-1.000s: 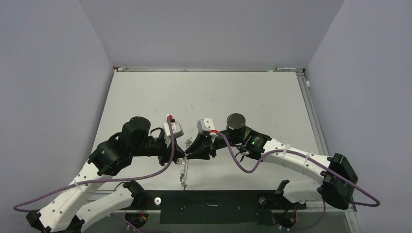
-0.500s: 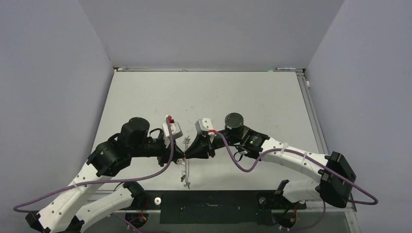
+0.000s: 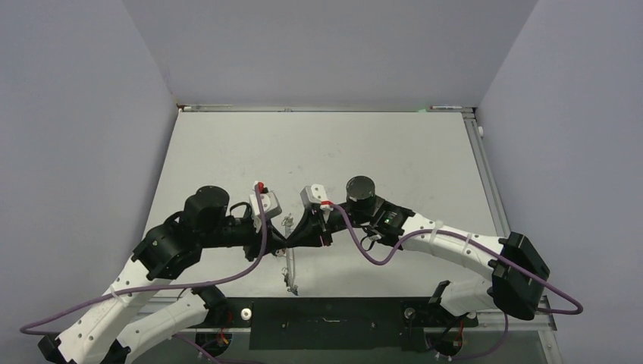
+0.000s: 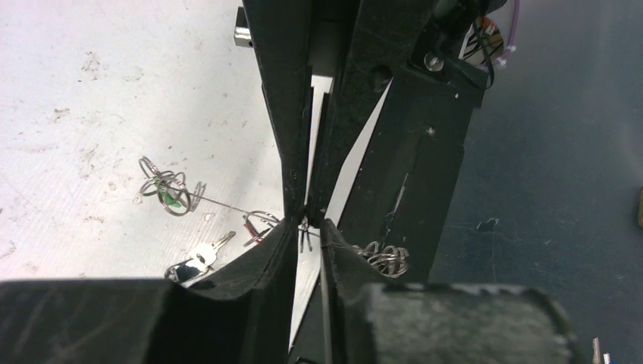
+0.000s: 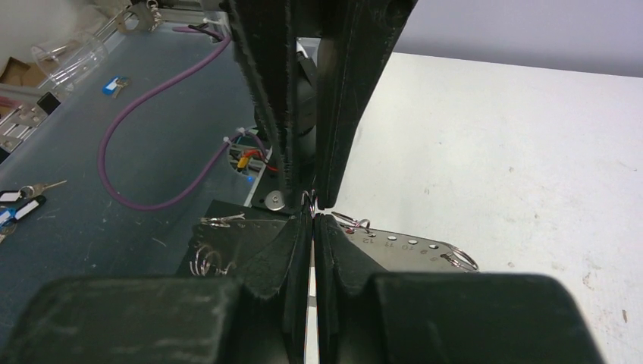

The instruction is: Put the keys on the keyring

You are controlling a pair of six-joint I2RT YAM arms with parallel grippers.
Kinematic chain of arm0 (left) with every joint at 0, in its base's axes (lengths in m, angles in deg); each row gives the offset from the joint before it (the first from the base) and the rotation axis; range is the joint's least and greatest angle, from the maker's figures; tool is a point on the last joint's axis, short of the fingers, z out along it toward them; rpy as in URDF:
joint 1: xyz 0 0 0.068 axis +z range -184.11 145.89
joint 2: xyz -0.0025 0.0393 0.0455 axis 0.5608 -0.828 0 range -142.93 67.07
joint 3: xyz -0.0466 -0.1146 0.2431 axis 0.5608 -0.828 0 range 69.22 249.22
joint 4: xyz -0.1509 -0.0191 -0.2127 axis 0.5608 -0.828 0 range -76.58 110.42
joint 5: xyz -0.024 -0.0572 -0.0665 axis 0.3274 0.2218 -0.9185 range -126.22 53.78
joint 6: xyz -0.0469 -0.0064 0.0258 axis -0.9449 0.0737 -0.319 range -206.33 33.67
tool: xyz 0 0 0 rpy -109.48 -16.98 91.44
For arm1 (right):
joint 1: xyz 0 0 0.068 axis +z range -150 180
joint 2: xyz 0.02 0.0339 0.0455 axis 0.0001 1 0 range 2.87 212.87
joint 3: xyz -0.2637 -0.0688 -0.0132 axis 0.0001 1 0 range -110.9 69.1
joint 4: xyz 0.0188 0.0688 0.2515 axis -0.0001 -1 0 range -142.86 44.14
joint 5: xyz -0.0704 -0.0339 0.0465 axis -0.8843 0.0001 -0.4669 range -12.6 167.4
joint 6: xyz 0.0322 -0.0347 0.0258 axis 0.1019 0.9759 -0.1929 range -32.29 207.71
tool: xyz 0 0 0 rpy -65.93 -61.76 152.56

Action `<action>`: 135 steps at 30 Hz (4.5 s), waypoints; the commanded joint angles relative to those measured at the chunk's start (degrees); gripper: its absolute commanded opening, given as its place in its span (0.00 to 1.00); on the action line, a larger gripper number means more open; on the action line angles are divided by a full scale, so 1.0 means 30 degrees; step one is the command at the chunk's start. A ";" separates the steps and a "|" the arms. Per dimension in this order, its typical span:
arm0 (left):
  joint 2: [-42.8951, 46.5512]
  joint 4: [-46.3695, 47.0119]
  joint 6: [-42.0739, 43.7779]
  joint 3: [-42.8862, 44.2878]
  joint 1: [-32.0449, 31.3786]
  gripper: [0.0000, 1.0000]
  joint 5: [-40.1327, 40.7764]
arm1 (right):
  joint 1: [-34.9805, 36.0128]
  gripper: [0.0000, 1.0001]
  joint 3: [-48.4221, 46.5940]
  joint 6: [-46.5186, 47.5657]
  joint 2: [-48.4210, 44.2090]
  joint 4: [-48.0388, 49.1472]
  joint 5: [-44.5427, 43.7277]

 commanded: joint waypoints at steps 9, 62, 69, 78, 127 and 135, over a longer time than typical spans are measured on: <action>0.2013 0.2900 -0.1532 0.0326 0.0003 0.60 0.0483 | 0.0139 0.05 0.2501 -0.2603 -0.2293 0.6526 -0.3047; 0.9084 2.0188 -0.3836 -1.0939 0.0649 0.24 -0.2111 | 0.0004 0.05 0.5169 -1.5297 0.1710 2.8298 -0.4254; 0.9316 2.0069 -0.3843 -1.0967 0.0819 0.28 -0.1541 | 0.0164 0.05 0.5069 -1.5060 0.1590 2.8034 -0.4163; 0.9833 2.0102 -0.3874 -1.1125 0.0997 0.35 -0.1243 | 0.0460 0.05 0.4838 -1.4211 0.1051 2.6897 -0.4164; 0.7036 1.1987 0.0052 -0.5979 0.1034 0.00 -0.2494 | 0.1146 0.36 -0.2411 0.4332 -0.3448 -0.6244 -0.4679; 0.6967 1.2331 -0.0094 -0.6133 0.1034 0.00 -0.2623 | 0.1152 0.31 -0.2371 0.3876 -0.3505 -0.5114 -0.3491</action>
